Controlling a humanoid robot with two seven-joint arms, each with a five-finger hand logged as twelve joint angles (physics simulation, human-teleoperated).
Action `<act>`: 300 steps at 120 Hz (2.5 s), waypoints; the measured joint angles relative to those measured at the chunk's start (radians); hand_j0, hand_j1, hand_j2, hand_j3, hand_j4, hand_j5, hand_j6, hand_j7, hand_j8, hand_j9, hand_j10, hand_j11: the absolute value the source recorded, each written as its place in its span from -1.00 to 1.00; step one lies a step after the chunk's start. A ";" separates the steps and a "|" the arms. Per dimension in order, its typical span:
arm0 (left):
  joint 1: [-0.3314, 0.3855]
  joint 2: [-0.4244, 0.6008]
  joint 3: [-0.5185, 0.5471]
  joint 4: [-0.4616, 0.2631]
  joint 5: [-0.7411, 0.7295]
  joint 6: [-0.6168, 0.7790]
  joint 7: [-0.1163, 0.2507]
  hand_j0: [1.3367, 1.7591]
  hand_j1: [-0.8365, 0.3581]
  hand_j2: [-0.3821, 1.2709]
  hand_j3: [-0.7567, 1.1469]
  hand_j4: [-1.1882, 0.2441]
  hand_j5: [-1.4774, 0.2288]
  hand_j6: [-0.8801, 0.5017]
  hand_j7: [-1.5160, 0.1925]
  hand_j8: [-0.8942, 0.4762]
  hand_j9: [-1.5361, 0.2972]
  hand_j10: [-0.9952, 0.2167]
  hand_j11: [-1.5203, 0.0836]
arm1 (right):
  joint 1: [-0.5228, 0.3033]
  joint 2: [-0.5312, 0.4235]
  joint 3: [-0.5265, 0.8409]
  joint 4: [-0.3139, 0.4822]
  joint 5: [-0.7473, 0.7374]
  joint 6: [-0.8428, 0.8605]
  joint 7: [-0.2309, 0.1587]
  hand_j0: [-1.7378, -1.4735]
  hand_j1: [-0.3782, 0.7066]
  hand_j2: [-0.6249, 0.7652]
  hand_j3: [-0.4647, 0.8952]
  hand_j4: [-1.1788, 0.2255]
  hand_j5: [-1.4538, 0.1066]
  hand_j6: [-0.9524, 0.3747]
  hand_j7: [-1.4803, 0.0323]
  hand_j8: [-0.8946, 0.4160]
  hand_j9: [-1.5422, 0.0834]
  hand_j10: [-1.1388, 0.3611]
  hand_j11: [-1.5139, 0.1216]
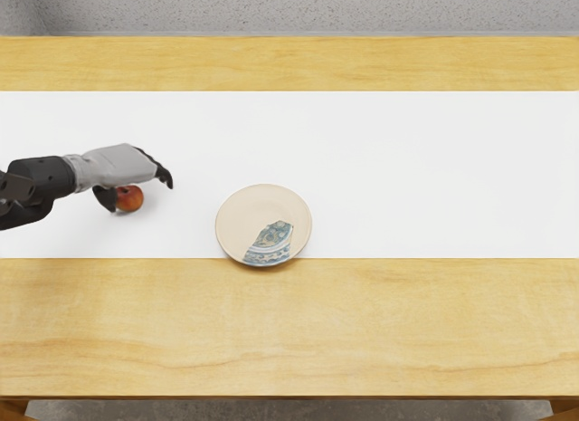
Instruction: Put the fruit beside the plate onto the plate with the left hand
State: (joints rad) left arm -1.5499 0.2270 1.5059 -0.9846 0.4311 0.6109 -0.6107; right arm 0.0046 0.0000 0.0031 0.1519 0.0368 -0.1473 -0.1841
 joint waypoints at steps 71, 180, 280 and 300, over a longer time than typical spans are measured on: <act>-0.001 -0.002 -0.004 0.000 0.001 0.000 0.000 0.52 -0.05 -0.33 -0.20 -0.11 -0.12 -0.44 -0.07 -0.45 -0.11 -0.27 -0.01 | 0.000 0.000 0.000 0.000 0.000 0.000 0.000 -0.40 -0.95 -0.10 -0.32 0.68 0.86 0.43 0.96 0.36 0.90 0.52 0.85; -0.014 0.003 0.000 0.003 0.028 -0.004 0.001 0.49 -0.17 -0.07 -0.21 -0.24 -0.52 -0.21 -0.45 -0.26 -0.48 -0.62 -0.43 | 0.000 0.000 0.000 0.000 0.000 0.000 0.000 -0.40 -0.95 -0.10 -0.32 0.68 0.86 0.43 0.96 0.36 0.90 0.52 0.85; -0.203 -0.003 -0.130 -0.183 0.232 -0.007 0.000 0.50 -0.22 0.04 -0.21 -0.20 -0.62 -0.17 -0.54 -0.27 -0.53 -0.70 -0.49 | 0.000 0.000 0.000 0.000 0.000 0.000 0.000 -0.40 -0.95 -0.10 -0.32 0.68 0.86 0.43 0.96 0.36 0.90 0.52 0.85; -0.241 -0.014 -0.171 -0.196 0.261 -0.005 0.000 0.51 -0.18 0.03 -0.21 -0.27 -0.61 -0.21 -0.54 -0.31 -0.53 -0.70 -0.49 | 0.000 0.000 0.000 0.000 0.000 0.000 0.000 -0.40 -0.95 -0.10 -0.32 0.68 0.86 0.43 0.96 0.36 0.90 0.52 0.85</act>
State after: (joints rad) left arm -1.7913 0.2134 1.3350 -1.1806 0.6923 0.6063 -0.6107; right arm 0.0044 0.0000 0.0031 0.1519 0.0368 -0.1472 -0.1841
